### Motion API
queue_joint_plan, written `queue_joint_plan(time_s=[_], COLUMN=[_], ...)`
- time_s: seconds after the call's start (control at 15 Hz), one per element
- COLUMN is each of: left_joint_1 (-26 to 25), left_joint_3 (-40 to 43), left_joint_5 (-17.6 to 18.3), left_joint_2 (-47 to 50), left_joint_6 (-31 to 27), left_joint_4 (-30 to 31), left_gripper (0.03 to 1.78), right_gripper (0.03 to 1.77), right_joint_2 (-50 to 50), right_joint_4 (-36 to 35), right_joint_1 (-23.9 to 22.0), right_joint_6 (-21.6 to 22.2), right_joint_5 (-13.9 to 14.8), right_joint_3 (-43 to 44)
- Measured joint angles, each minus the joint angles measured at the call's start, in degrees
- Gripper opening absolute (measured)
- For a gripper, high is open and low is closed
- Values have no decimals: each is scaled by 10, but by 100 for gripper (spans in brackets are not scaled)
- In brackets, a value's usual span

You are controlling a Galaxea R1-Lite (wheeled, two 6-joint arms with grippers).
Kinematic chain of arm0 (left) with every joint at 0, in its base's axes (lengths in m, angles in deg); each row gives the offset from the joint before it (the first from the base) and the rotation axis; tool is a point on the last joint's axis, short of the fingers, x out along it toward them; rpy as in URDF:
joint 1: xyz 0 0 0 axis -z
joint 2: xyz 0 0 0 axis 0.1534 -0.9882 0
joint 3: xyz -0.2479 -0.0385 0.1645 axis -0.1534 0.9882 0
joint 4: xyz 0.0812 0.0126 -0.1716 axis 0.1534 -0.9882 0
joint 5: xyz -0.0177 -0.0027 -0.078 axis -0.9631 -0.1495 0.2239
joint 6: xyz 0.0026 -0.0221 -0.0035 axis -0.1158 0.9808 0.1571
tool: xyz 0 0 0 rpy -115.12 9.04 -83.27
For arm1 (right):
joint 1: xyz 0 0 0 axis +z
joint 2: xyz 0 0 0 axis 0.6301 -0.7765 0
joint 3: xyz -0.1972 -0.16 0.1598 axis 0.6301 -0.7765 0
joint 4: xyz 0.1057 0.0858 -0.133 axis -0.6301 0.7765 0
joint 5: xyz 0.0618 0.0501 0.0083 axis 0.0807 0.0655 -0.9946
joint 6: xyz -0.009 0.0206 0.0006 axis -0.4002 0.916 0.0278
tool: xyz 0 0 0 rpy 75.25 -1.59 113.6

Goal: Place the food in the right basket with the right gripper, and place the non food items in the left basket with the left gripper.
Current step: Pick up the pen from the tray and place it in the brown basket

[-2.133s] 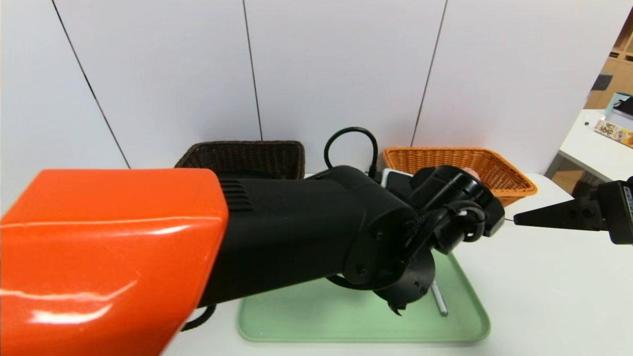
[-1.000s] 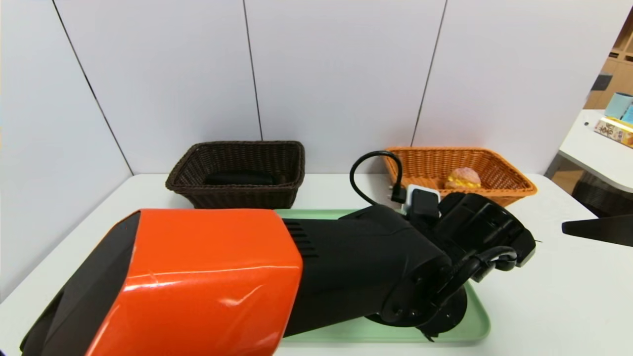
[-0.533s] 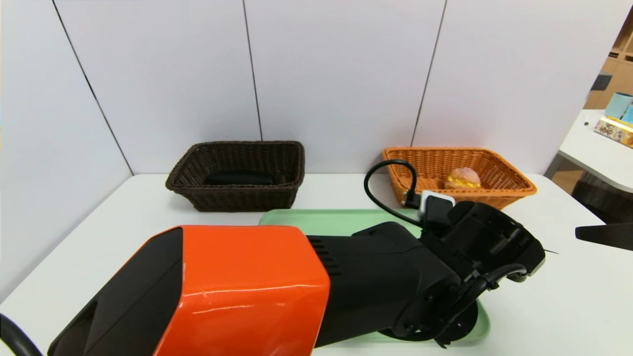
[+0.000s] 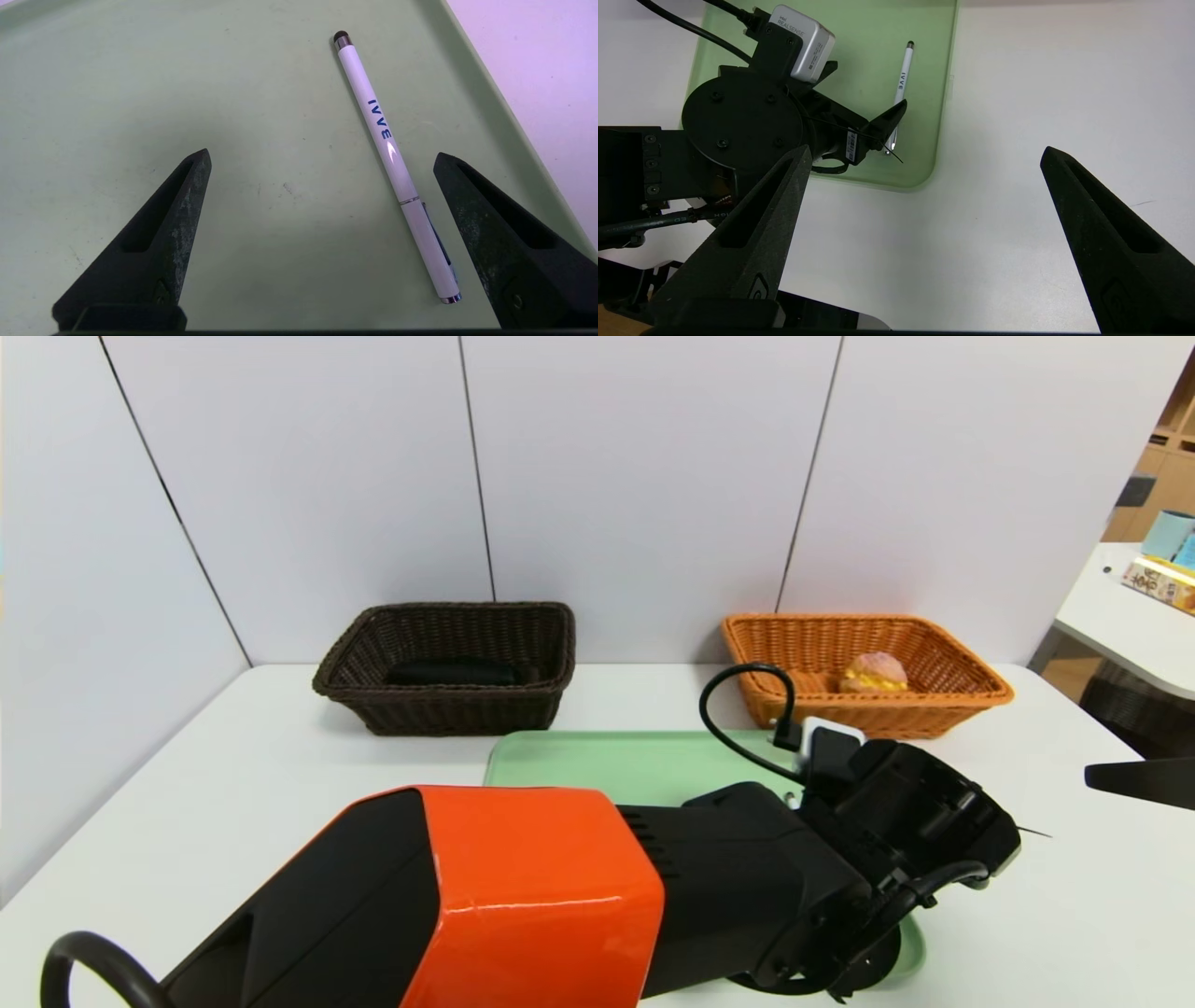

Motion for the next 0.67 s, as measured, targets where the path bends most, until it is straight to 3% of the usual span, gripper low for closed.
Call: queue_joint_plan(time_s=[0.67], left_joint_1=[-6], left_joint_3=[-1], left_joint_5=[7], left_joint_2=[-19], left_joint_6=[-2], left_joint_4=[15], left_gripper=[169], right_gripper=[169], right_joint_2=[0], right_joint_4=[0], right_joint_1=[0], right_joint_6=[-1], right_joint_5=[0], right_joint_3=[-5])
